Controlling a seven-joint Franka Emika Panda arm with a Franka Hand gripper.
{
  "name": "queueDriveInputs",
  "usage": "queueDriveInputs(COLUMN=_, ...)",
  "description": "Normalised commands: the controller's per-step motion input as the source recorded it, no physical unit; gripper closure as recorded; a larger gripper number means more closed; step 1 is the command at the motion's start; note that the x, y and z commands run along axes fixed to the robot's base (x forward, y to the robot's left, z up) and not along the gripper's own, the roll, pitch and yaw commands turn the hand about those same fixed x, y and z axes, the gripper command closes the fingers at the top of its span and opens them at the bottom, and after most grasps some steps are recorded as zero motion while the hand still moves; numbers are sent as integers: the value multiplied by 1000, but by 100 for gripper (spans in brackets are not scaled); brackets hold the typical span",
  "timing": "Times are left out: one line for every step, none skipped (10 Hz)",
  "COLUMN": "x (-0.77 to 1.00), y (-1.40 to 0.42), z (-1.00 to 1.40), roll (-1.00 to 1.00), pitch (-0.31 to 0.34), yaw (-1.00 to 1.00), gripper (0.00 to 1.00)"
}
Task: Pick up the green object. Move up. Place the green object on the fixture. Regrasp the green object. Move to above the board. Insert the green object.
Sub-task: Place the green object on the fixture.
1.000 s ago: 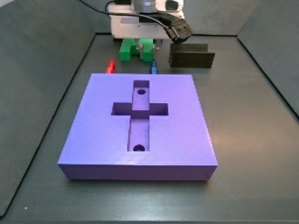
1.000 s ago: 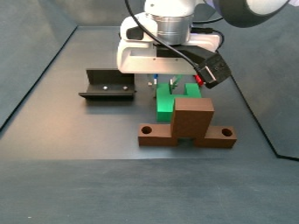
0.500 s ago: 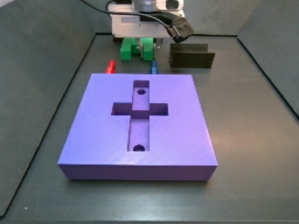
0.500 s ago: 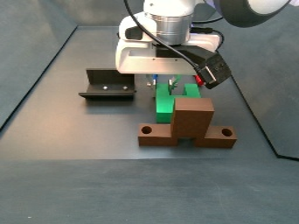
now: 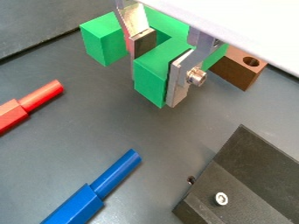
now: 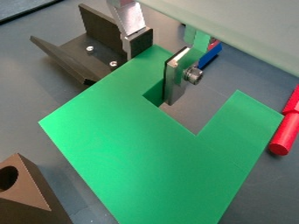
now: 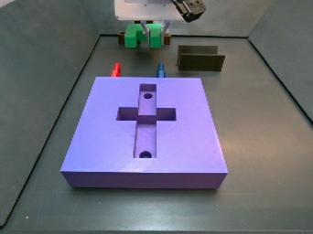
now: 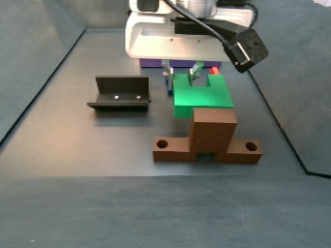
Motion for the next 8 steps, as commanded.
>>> queueDriveInputs(x=0, y=0, z=0, roll=-34, pitch=-3, yaw=0, gripper=100)
queueDriveInputs(x=0, y=0, z=0, roll=-26, pitch=0, yaw=0, gripper=100)
queueDriveInputs(x=0, y=0, z=191, roll=-469, pitch=-169, yaw=-211, gripper=100)
queueDriveInputs(x=483, y=71, z=197, roll=-1000, pitch=-131, yaw=-120, gripper=100)
queueDriveInputs(x=717, y=0, z=106, roll=-1000, pitch=0, yaw=-71, gripper=100)
queueDriveInputs(x=757, y=0, z=126, roll=-1000, pitch=0, yaw=-60, gripper=100)
queueDriveInputs(x=757, y=0, z=123, roll=-1000, pitch=0, yaw=-57, gripper=100)
queueDriveInputs(x=794, y=-91, z=200, roll=-1000, pitch=86, yaw=-100, gripper=100)
